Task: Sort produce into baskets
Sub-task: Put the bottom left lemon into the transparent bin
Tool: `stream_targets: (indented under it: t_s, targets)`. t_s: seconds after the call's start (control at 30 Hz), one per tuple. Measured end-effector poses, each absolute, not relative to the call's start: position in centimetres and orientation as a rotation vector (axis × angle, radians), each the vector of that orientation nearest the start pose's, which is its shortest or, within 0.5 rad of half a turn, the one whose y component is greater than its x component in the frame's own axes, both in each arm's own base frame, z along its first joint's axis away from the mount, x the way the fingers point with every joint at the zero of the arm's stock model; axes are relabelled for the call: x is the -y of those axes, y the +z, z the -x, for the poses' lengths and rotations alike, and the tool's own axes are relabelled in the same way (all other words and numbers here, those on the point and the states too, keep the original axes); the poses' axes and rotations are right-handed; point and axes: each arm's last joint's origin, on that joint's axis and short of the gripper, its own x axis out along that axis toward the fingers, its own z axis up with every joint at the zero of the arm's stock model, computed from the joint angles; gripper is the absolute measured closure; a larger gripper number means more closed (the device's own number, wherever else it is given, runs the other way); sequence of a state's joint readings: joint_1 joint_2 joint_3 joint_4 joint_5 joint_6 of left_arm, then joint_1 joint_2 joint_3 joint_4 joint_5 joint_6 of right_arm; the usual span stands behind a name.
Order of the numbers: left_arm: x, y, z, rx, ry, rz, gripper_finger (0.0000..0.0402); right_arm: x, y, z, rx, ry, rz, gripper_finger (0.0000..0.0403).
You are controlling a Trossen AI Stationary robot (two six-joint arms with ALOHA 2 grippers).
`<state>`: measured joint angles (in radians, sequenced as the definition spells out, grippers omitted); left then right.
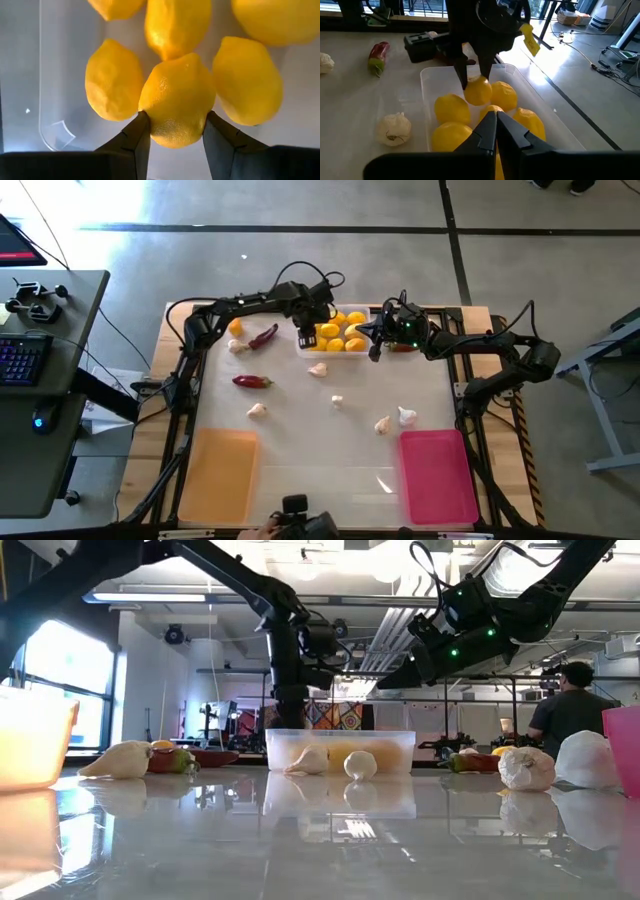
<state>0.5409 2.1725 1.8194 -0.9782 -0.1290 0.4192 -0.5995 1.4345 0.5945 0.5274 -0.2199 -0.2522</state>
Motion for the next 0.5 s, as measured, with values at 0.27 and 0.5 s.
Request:
stream_targets:
  t_s: [0.27, 0.5]
  targets:
    - [-23.0, 19.64, -38.01, -1.409, 0.263, -0.084, 0.0237, 15.49, 19.31, -23.78, -0.333, -0.337, 0.122, 0.0403]
    - [-22.99, 19.63, -38.0, -1.408, 0.282, -0.064, 0.0174, 15.48, 19.3, -23.78, -0.335, -0.337, 0.121, 0.0403]
